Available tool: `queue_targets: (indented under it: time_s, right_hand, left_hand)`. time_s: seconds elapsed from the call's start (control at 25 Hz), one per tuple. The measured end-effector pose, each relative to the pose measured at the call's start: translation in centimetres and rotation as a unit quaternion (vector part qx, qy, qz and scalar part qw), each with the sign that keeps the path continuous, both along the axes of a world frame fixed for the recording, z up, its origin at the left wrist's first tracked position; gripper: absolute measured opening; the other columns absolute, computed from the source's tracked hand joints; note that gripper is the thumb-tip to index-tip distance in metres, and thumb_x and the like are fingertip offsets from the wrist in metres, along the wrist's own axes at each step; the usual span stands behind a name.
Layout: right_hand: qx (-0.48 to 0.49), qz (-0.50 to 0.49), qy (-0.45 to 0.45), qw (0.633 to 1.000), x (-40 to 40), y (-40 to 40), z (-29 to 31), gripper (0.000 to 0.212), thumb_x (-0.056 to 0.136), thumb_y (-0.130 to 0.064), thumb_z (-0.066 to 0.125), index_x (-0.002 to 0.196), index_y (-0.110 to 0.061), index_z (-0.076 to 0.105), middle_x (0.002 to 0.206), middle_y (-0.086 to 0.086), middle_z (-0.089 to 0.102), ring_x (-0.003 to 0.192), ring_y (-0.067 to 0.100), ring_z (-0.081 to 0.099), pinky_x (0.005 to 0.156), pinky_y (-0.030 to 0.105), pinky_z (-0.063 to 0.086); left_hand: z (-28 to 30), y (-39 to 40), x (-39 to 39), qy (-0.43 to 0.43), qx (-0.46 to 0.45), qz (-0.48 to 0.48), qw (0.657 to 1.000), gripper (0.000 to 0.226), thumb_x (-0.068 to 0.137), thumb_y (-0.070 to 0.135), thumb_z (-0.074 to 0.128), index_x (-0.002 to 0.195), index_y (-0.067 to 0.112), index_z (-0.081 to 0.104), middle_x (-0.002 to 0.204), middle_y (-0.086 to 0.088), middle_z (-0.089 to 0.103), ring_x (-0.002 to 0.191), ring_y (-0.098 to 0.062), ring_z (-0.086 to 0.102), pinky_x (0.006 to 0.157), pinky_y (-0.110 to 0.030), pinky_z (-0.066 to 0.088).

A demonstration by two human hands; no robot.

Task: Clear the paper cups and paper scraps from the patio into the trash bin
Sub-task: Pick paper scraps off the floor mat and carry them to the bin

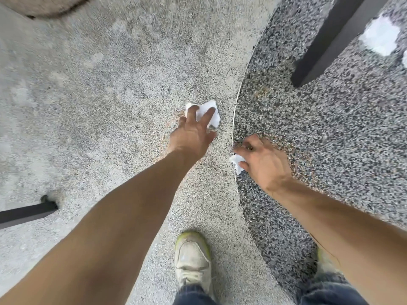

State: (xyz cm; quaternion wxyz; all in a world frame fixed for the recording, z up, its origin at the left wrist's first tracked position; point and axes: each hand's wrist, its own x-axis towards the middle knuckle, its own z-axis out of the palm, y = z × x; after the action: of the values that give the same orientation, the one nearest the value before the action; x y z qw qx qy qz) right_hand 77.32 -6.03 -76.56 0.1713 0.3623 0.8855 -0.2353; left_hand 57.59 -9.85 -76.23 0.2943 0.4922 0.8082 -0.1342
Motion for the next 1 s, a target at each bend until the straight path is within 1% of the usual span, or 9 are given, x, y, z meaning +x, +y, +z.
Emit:
queue_targets:
  time_s: [0.12, 0.28, 0.4, 0.44, 0.52, 0.56, 0.64, 0.84, 1.0]
  right_hand:
    - [-0.013, 0.008, -0.002, 1.0, 0.6, -0.4, -1.6, 0.043, 0.084, -0.011, 0.064, 0.123, -0.028, 0.055, 0.127, -0.001, 0.049, 0.107, 0.016, 0.05, 0.079, 0.033, 0.057]
    - [-0.088, -0.063, 0.034, 0.994, 1.5, -0.3, -1.6, 0.035, 0.087, -0.012, 0.042, 0.117, -0.024, 0.056, 0.12, -0.011, 0.054, 0.11, 0.011, 0.051, 0.097, 0.037, 0.048]
    - [-0.04, -0.076, 0.03, 0.996, 2.6, 1.7, 0.4, 0.019, 0.09, -0.015, 0.046, 0.1, -0.021, 0.062, 0.096, 0.0, 0.062, 0.086, 0.02, 0.06, 0.072, 0.042, 0.054]
    - [-0.03, -0.084, 0.021, 0.996, 3.3, 2.5, 1.1, 0.015, 0.089, -0.014, 0.051, 0.097, -0.022, 0.061, 0.092, 0.002, 0.062, 0.082, 0.021, 0.06, 0.068, 0.04, 0.054]
    - [-0.048, -0.118, 0.01, 0.992, 5.0, 3.9, 3.1, 0.023, 0.082, -0.004, 0.054, 0.092, -0.025, 0.056, 0.086, -0.002, 0.056, 0.078, 0.015, 0.058, 0.07, 0.034, 0.055]
    - [-0.053, -0.145, 0.013, 0.988, 6.1, 4.9, 4.3, 0.027, 0.08, 0.0, 0.054, 0.092, -0.025, 0.054, 0.085, -0.004, 0.055, 0.079, 0.014, 0.058, 0.07, 0.033, 0.055]
    - [-0.018, -0.176, 0.02, 0.984, 8.2, 7.3, 6.1, 0.019, 0.086, -0.006, 0.054, 0.097, -0.021, 0.058, 0.093, -0.002, 0.059, 0.083, 0.023, 0.06, 0.068, 0.038, 0.053]
    - [0.034, -0.254, 0.015, 0.966, 14.4, 13.0, 10.3, 0.013, 0.091, -0.018, 0.051, 0.098, -0.021, 0.062, 0.102, 0.005, 0.06, 0.085, 0.028, 0.06, 0.066, 0.044, 0.051]
    - [0.03, -0.351, 0.051, 0.934, 19.7, 17.0, 13.2, 0.015, 0.089, -0.019, 0.055, 0.098, -0.023, 0.066, 0.107, 0.003, 0.061, 0.092, 0.029, 0.059, 0.072, 0.047, 0.051]
  left_hand:
    - [-0.8, 0.7, 0.2, 0.022, 0.026, -0.003, 0.999, 0.046, 0.098, 0.03, 0.053, 0.139, 0.031, 0.035, 0.137, -0.009, 0.032, 0.122, -0.033, 0.048, 0.074, -0.05, 0.059]
    - [-1.0, 1.0, 0.1, 0.018, 0.035, 0.0, 0.999, 0.042, 0.091, -0.001, 0.057, 0.128, 0.017, 0.049, 0.121, -0.01, 0.048, 0.091, -0.021, 0.056, 0.075, -0.038, 0.059]
    - [0.2, 2.3, 1.6, 0.01, 0.004, 0.005, 1.0, 0.037, 0.091, -0.001, 0.055, 0.123, 0.016, 0.048, 0.116, -0.011, 0.052, 0.075, -0.018, 0.05, 0.073, -0.035, 0.056]
    - [0.7, 2.9, 2.4, 0.005, 0.005, -0.004, 1.0, 0.035, 0.092, 0.002, 0.054, 0.122, 0.017, 0.047, 0.116, -0.01, 0.052, 0.074, -0.018, 0.05, 0.072, -0.035, 0.056]
    - [1.9, 4.3, 4.5, -0.009, 0.014, -0.015, 1.0, 0.031, 0.093, 0.005, 0.052, 0.12, 0.018, 0.045, 0.117, -0.008, 0.05, 0.075, -0.017, 0.048, 0.07, -0.033, 0.055]
    - [2.7, 5.2, 5.9, -0.019, 0.02, -0.021, 0.999, 0.028, 0.094, 0.008, 0.051, 0.12, 0.019, 0.044, 0.116, -0.005, 0.05, 0.075, -0.015, 0.048, 0.068, -0.025, 0.054]
    - [4.5, 7.0, 8.7, -0.048, 0.022, -0.05, 0.997, 0.025, 0.097, 0.015, 0.049, 0.12, 0.022, 0.043, 0.115, 0.002, 0.048, 0.08, -0.012, 0.05, 0.064, -0.014, 0.048]
    - [10.1, 13.5, 16.1, -0.079, 0.044, -0.126, 0.988, 0.034, 0.097, 0.019, 0.051, 0.126, 0.031, 0.04, 0.117, -0.002, 0.047, 0.081, -0.014, 0.059, 0.064, -0.023, 0.056]
    - [13.7, 18.2, 21.1, -0.1, 0.04, -0.136, 0.985, 0.046, 0.096, 0.015, 0.053, 0.135, 0.033, 0.036, 0.127, 0.0, 0.047, 0.087, -0.02, 0.064, 0.077, -0.034, 0.059]
